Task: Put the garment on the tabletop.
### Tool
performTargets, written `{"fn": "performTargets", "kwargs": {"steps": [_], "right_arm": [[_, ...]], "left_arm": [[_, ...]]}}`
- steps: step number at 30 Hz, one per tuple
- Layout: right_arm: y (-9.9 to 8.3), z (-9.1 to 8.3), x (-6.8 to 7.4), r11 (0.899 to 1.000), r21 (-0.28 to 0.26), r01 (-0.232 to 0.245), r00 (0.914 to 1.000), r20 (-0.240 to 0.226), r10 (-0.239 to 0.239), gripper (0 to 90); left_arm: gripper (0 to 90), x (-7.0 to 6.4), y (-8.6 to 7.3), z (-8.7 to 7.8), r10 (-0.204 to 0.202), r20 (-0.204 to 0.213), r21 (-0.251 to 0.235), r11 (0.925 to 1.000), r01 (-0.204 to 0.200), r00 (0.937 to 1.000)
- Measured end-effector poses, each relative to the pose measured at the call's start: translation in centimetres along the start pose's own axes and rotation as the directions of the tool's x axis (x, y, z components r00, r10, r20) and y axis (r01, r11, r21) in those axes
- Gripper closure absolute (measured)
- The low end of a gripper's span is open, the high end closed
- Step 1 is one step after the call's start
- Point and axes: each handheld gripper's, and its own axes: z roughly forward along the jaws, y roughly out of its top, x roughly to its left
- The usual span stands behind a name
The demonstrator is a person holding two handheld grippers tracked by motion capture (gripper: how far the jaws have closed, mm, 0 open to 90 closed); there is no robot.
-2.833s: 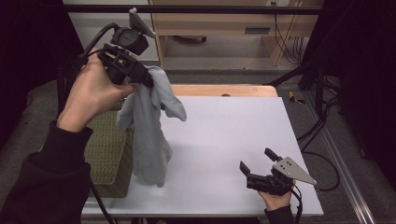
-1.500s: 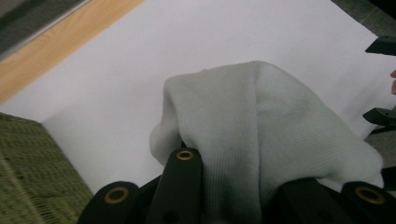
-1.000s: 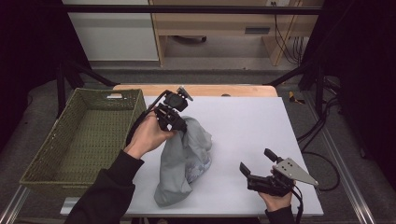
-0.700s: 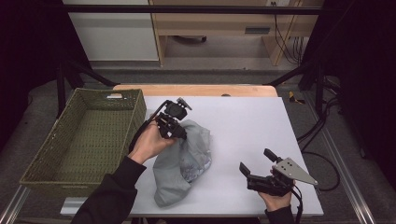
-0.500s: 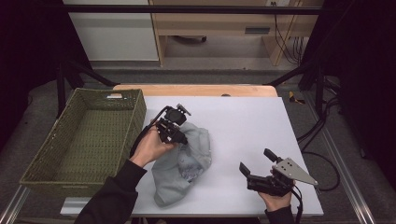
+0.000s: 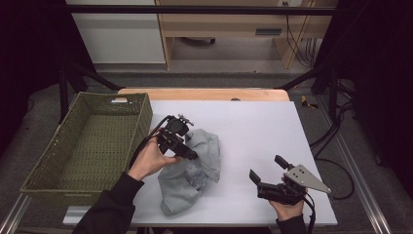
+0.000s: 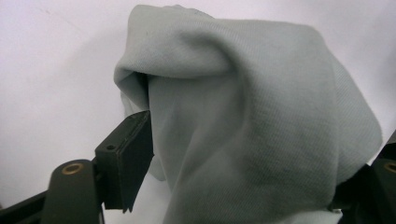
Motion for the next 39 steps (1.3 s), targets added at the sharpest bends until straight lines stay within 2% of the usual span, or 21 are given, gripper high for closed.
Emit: {"fn": "performTargets", "kwargs": {"steps": [3,8,13,14,16,20,24,27,29,32,36,38,39], "right_arm": [[0.0,0.0,0.0,1.0,-0.001,0.005,1.0,0.002,-0.005,0.1],[0.0,0.1,0.0,1.0,0.0,0.004,1.0,0.001,-0.004,0.1],[0.0,0.0,0.0,1.0,0.001,0.001,1.0,-0.001,-0.001,0.1],[0.0,0.0,0.0,1.0,0.0,0.004,1.0,0.0,-0.004,0.1],[0.1,0.0,0.0,1.0,-0.005,0.003,1.0,-0.001,-0.003,0.1],[0.2,0.0,0.0,1.0,-0.007,0.002,1.0,0.001,-0.002,0.1],[0.2,-0.1,-0.1,1.0,-0.009,-0.001,1.0,-0.003,0.001,0.1],[0.2,-0.1,0.0,1.0,-0.009,0.0,1.0,-0.001,0.0,0.1],[0.2,-0.1,0.0,1.0,-0.008,0.001,1.0,-0.002,-0.001,0.0],[0.2,-0.1,0.1,1.0,-0.006,0.0,1.0,-0.005,0.0,0.0],[0.3,-0.2,0.0,1.0,-0.013,0.003,1.0,-0.007,-0.003,0.0],[0.3,-0.3,0.0,1.0,-0.011,-0.001,1.0,-0.008,0.001,0.0],[0.3,-0.3,-0.1,1.0,-0.008,-0.003,1.0,-0.006,0.003,0.0]], "left_arm": [[18.5,-0.5,-0.3,-0.6,0.016,0.018,-0.01,0.9998,-0.016,0.9997],[10.5,-0.8,-0.3,-1.0,0.019,0.049,-0.024,0.9996,-0.018,0.9986],[7.4,-1.4,-0.5,-2.1,0.028,0.036,-0.068,0.9973,-0.026,0.9989],[7.0,-1.6,-0.8,-2.6,0.032,0.028,-0.095,0.9951,-0.029,0.9991],[6.4,-1.7,-1.0,-2.8,0.032,0.023,-0.11,0.9935,-0.03,0.9992],[5.7,-1.9,-2.4,-3.4,0.025,0.013,-0.19,0.9816,-0.022,0.9996],[4.9,-2.0,-4.1,-3.8,0.004,-0.002,-0.271,0.9626,-0.004,1.0],[4.9,-2.2,-5.2,-3.9,0.008,-0.05,-0.318,0.9478,-0.024,0.9987],[5.0,-2.3,-5.8,-4.2,0.0,-0.067,-0.357,0.9339,-0.024,0.9978],[5.3,-2.4,-6.8,-4.6,-0.011,-0.053,-0.417,0.909,-0.013,0.9985],[6.1,-2.5,-8.6,-4.5,-0.011,-0.009,-0.487,0.8731,0.006,0.9999],[6.3,-2.4,-9.4,-4.4,-0.017,0.014,-0.505,0.8627,0.022,0.9998],[6.3,-2.4,-9.8,-4.4,-0.026,0.011,-0.522,0.8523,0.028,0.9996]]}}
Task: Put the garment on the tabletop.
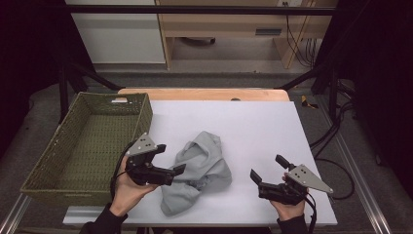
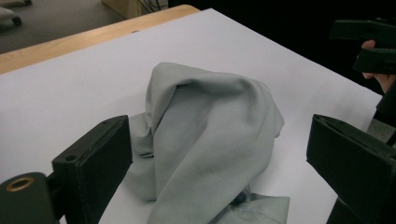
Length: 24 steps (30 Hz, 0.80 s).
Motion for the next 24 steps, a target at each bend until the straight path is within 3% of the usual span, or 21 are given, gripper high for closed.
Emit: {"fn": "performTargets", "kwargs": {"steps": [5,7,14,17,24], "right_arm": [[0.0,0.0,0.0,1.0,-0.002,0.005,1.0,-0.003,-0.005,0.0],[0.0,-0.1,0.0,1.0,-0.006,0.009,1.0,-0.005,-0.009,0.0],[0.0,-0.2,0.0,1.0,-0.003,0.003,0.9999,-0.011,-0.003,0.0],[0.0,-0.3,-0.1,1.0,0.002,0.008,0.9999,-0.011,-0.008,0.0],[0.0,-0.4,0.0,1.0,0.002,0.004,0.9998,-0.02,-0.004,0.0]], "left_arm": [[6.0,0.3,-1.3,-1.1,-0.005,0.015,-0.064,0.9979,0.006,0.9999],[6.2,0.6,-2.1,-2.0,-0.02,0.016,-0.114,0.9933,0.022,0.9997],[6.1,1.4,-3.5,-3.7,-0.045,-0.01,-0.192,0.9804,0.042,0.9989],[6.0,1.8,-4.1,-4.3,-0.069,-0.012,-0.219,0.9735,0.065,0.9975],[5.4,2.2,-4.6,-4.7,-0.081,-0.052,-0.22,0.9731,0.067,0.9954]]}}
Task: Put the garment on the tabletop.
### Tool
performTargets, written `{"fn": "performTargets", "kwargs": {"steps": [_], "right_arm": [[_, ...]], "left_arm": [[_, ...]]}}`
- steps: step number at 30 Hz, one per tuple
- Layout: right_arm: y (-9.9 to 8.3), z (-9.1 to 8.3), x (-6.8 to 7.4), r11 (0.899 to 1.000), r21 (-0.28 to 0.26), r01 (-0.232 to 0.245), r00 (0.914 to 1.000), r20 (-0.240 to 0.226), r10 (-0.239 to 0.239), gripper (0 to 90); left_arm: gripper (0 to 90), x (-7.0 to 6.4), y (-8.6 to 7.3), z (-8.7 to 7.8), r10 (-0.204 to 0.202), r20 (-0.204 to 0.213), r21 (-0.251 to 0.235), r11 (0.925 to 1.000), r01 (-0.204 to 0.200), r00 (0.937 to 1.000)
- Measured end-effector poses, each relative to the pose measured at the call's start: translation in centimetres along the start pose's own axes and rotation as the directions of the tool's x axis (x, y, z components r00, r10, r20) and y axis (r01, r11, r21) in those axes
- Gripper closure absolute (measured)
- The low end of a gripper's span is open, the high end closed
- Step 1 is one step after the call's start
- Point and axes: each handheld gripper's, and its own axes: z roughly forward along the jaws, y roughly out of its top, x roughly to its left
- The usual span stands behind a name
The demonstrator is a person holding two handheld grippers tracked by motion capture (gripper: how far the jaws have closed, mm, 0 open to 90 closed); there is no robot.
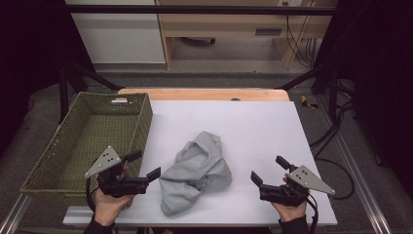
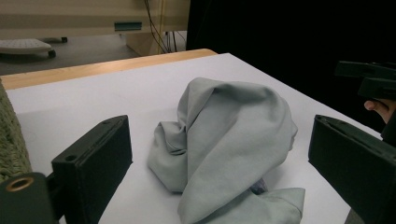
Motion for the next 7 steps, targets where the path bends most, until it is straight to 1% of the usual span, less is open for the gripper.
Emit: {"fn": "performTargets", "kwargs": {"steps": [3,6,7], "right_arm": [[0.03,-0.12,-0.1,1.0,0.001,0.003,1.0,-0.001,-0.003,0.0],[0.03,-0.12,-0.11,1.0,-0.001,0.003,1.0,-0.003,-0.003,0.0],[0.1,-0.25,-0.02,1.0,0.005,-0.014,0.9999,-0.01,0.014,0.0]], "left_arm": [[5.1,0.04,-0.06,-0.37,0.007,-0.009,-0.008,0.9999,-0.007,0.9999],[4.9,0.24,-0.24,-0.71,0.012,-0.016,0.004,0.9999,-0.012,0.9998],[4.5,0.34,-0.34,-0.88,0.016,-0.02,0.007,0.9999,-0.015,0.9997]]}}
